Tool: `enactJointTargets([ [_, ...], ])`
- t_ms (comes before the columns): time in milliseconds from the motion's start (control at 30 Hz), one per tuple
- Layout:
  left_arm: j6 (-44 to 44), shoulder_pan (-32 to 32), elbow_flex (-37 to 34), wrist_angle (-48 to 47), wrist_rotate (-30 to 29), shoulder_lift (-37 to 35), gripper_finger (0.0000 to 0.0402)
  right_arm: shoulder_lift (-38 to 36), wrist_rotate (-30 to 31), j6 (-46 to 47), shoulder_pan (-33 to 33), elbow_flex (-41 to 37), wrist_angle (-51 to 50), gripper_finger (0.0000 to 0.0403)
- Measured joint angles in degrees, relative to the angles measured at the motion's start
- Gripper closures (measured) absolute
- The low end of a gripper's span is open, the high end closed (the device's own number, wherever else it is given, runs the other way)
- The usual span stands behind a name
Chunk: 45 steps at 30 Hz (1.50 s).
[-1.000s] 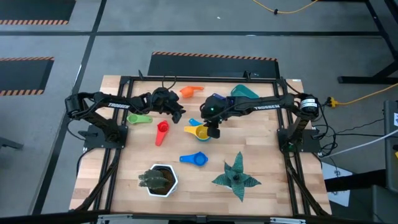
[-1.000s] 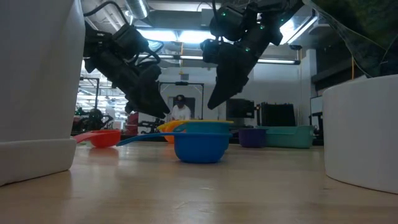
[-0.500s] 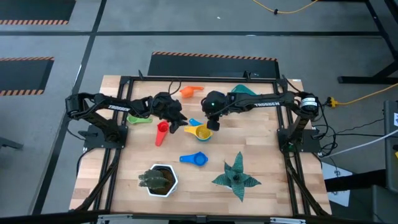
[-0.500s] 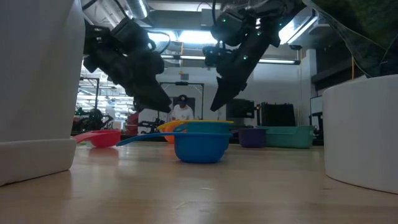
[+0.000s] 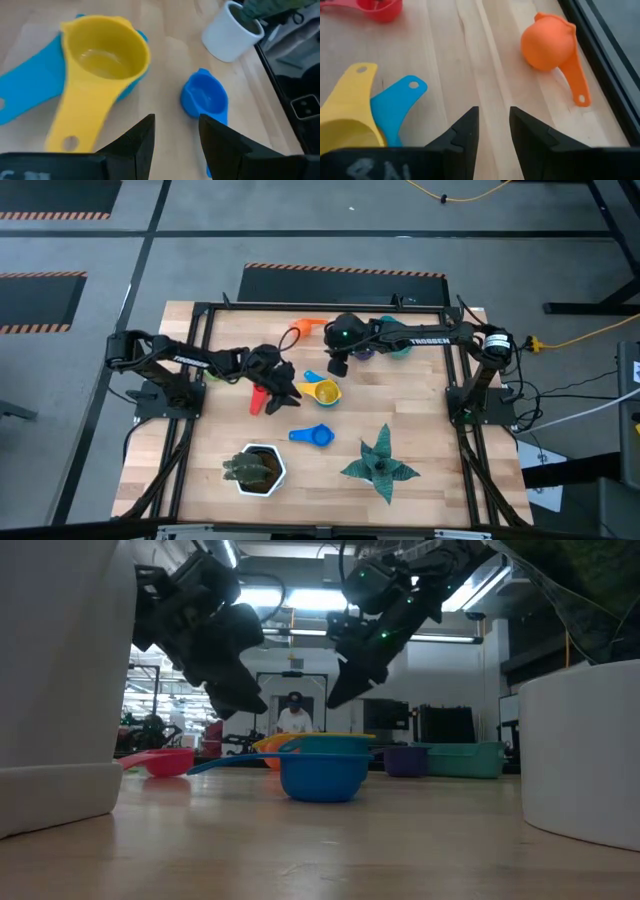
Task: Nest measuring cups in basket
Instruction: Stack the yellow measuring cup on top of the light blue measuring cup
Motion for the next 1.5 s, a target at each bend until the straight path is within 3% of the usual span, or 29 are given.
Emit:
enactJointTargets([
  [500, -0.46, -4.94, 0.12, -2.13, -13.49, 2.74, 0.0256, 0.0, -0.02, 0.0, -0.07, -7.74, 11.74, 0.0289],
  [867, 0.91, -4.68, -0.03, -3.0, -17.99, 4.44, 0.0256, 0.0, -0.22, 0.36, -0.04, -11.56, 14.55, 0.0289],
  [1100, 1.05, -3.36, 0.0, -1.25, -20.8, 4.37, 0.0256, 0.0, -4.59, 0.42, -0.02, -11.58, 14.06, 0.0289],
  [1500, 1.04, -1.07, 0.0, 1.52, -21.09, 4.37, 0.0256, 0.01, -4.57, 0.32, -0.06, -11.58, 12.28, 0.0289],
])
